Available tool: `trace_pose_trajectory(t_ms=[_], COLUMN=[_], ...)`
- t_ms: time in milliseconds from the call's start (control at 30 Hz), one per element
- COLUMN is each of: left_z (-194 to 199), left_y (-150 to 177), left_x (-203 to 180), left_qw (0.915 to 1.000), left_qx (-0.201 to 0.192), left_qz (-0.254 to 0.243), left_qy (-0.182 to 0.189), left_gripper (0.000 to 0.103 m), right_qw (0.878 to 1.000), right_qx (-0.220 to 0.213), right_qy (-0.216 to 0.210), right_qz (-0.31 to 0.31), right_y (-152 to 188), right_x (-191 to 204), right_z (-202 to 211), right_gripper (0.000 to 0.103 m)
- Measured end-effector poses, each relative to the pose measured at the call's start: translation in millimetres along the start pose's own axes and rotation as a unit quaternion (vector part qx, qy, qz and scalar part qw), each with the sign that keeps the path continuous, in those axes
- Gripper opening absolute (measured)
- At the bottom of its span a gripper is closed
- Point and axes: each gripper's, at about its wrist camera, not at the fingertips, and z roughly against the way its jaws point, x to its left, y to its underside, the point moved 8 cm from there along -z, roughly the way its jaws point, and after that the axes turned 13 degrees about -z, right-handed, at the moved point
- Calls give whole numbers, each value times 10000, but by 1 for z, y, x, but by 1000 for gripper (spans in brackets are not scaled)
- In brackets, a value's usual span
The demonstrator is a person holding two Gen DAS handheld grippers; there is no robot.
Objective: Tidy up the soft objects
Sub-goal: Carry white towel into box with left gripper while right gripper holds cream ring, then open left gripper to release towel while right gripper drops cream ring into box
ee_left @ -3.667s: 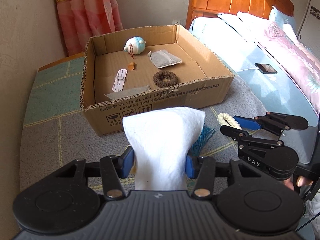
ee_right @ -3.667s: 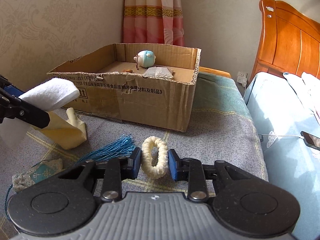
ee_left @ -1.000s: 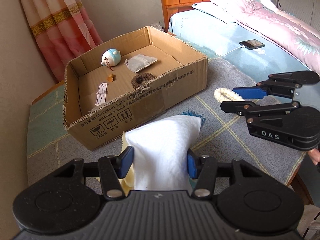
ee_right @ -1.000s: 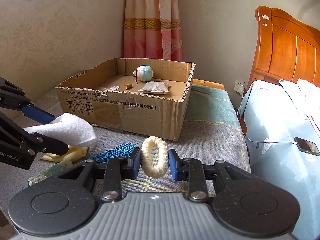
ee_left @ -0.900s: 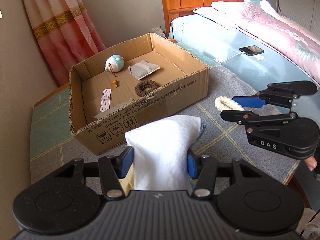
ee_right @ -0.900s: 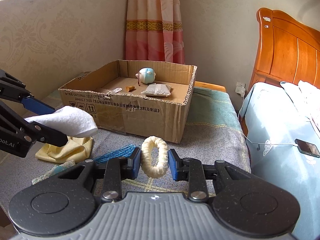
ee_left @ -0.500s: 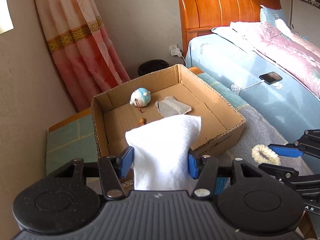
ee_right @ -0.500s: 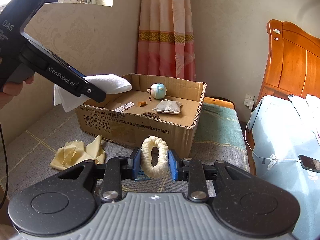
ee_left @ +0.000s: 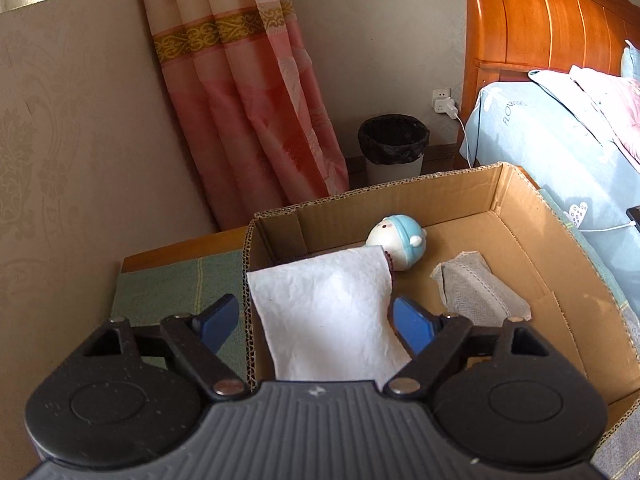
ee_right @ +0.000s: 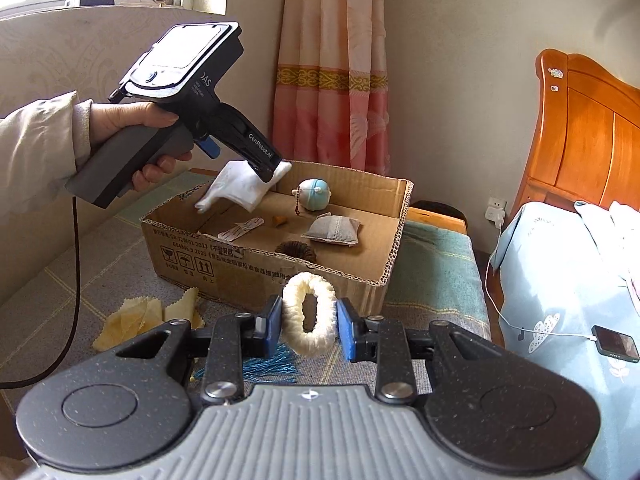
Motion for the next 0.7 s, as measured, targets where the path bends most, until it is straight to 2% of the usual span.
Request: trace_pose_trajectory(t_ms=[133,400,567,700], left_z=[9,73,118,141], left_y=[12,39,65,92], left_x=[-2,-6,-16,-30], left_qw=[9999,9991,9977,9972], left_qx=[2,-276,-516,-633], left_qz=[8,-245,-399,-371], left_qy=[132,206,185,102], left_gripper=[86,95,96,96], right_qw=[10000,9996,9994,9992], right_qx=[2,-4,-148,-150], right_qy=[17,72,68,135], right_qz=[73,265,292,350], right_y=[-3,-15,-38,-59], right_x=[5,15,16,12], right_z=[-2,-4,-10,-31], right_gripper=[34,34,34,34])
